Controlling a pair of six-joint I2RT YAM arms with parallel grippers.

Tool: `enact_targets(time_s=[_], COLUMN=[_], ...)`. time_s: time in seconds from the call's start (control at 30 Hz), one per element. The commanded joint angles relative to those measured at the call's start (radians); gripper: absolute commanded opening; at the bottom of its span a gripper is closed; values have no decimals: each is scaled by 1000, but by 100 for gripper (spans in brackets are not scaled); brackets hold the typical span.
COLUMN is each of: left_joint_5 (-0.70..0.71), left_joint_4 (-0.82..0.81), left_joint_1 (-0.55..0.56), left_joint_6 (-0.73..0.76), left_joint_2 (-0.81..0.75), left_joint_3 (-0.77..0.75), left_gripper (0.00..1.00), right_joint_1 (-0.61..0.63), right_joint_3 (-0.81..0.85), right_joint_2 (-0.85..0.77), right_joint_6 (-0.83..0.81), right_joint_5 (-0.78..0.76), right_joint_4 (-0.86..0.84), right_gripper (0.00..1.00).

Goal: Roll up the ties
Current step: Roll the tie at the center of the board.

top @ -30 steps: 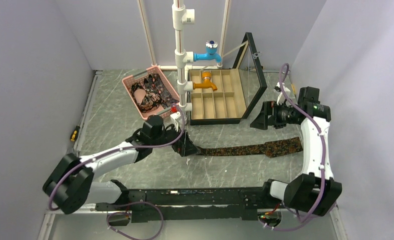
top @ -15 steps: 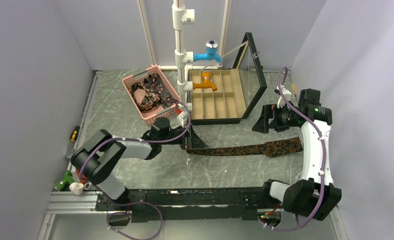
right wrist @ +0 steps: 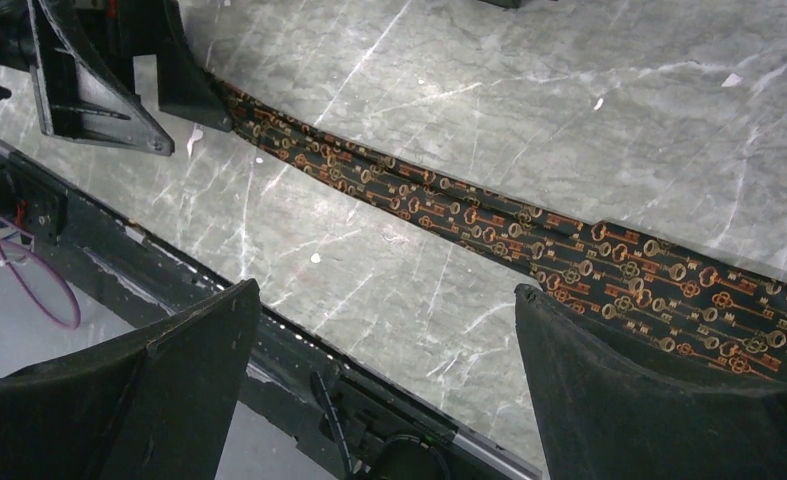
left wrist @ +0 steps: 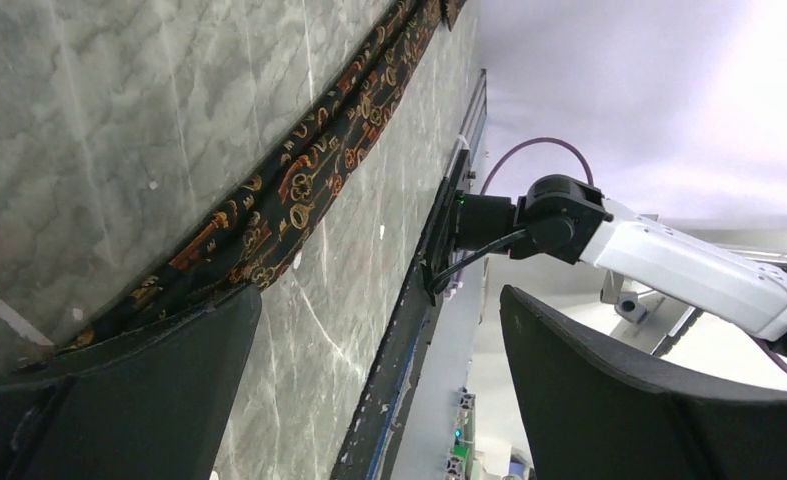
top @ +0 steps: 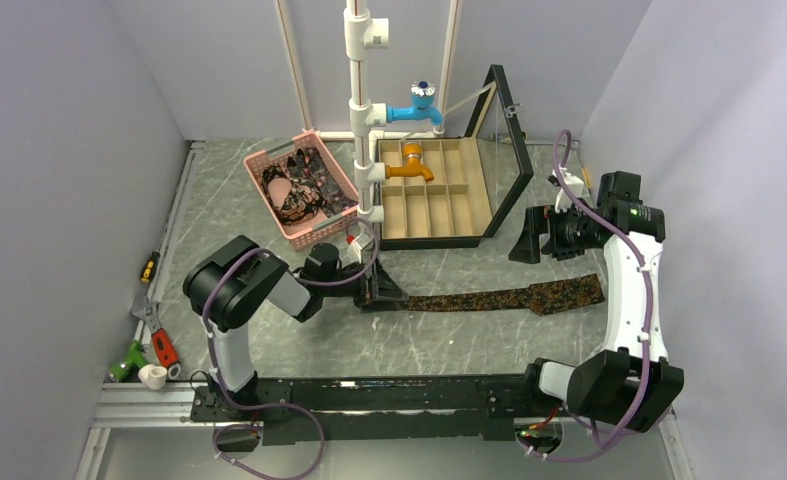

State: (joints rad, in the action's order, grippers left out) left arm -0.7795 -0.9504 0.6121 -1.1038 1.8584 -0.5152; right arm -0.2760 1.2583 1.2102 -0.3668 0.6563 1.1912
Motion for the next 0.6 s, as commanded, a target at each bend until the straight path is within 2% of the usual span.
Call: enact_targets(time_s=[0.0,0.1,0.13,0.27,0.37,0.43,0.5,0.57], left_joint_5=[33,43,94,19,-53,-72,-83,-88], left_joint_4=[-82,-95,-93,-140,-249,-177,-38,155], left_joint_1=[-26,-24,-25,-26,-26,-31,-36,-41], left_joint_6=[-40,-63,-63,-54,-18,65,190,399], left_joint_2=[91,127,127,60,-40,-155,-322,-472], left_joint_3=[-1,7,14,28,41,54,69,75], left_gripper=[100,99,100,99,99,99,99,99], right_joint_1=[0,0,0,1,0,2,0,0], right_joint_3=[31,22,21,16,-12,-42,-73,-102], right_joint_2=[-11,-17,-20,-33,-57,-74,-93,-112], right_joint_6=[-26,-29,-28,-13,15,45,82,123], right_joint_5=[-17,-24,-25,-21,-8,15,47,79], right_joint_4=[34,39,39,25,-11,-37,-69,-113], right_gripper=[99,98,98,98,97,96,95,93])
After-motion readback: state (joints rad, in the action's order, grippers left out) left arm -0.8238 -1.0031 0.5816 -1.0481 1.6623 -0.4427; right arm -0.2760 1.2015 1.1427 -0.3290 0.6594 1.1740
